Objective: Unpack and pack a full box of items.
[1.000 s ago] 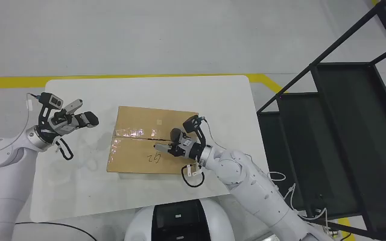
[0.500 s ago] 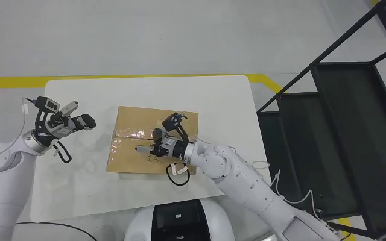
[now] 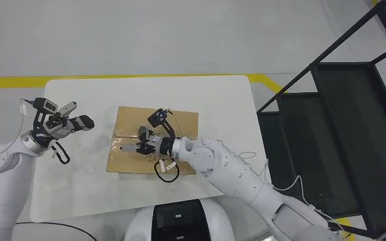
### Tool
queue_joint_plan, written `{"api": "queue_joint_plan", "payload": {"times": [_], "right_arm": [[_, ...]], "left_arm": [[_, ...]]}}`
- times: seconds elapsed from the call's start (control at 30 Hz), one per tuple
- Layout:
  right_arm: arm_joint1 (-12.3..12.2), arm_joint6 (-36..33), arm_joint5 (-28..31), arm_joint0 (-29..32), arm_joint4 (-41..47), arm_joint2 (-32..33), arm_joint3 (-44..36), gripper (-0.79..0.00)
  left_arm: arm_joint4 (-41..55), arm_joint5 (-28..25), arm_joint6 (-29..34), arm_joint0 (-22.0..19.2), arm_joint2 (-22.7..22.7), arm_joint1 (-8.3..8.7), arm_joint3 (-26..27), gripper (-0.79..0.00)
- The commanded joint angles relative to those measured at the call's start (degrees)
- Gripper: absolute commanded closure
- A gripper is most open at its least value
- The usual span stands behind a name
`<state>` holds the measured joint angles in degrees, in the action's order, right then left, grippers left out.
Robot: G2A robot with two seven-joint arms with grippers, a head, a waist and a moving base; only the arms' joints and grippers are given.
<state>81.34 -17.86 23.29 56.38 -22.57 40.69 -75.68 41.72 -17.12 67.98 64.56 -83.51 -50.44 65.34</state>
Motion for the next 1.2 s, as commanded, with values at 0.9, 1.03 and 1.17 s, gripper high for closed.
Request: {"api": "queue_joint_plan", "payload": {"times": [0.9,1.03,1.17], "right_arm": [[8.97,1.43,5.14,-12.43,8.90,-6.73,17.78,-0.785],[8.50,1.15,10.48,-11.13,10.01,-4.93,16.41,-0.785],[6.78,1.65,12.11,-8.14,5.78,-1.81,11.02,-0.785]], "left_arm": [[-1.66,1.53,-0.18,1.79,-2.50,-0.01,0.90,-0.785],[-1.96,1.88,-0.13,1.42,-2.19,-0.12,1.13,-0.785],[-2.27,2.18,-0.21,0.77,-1.57,-0.32,1.26,-0.785]]}}
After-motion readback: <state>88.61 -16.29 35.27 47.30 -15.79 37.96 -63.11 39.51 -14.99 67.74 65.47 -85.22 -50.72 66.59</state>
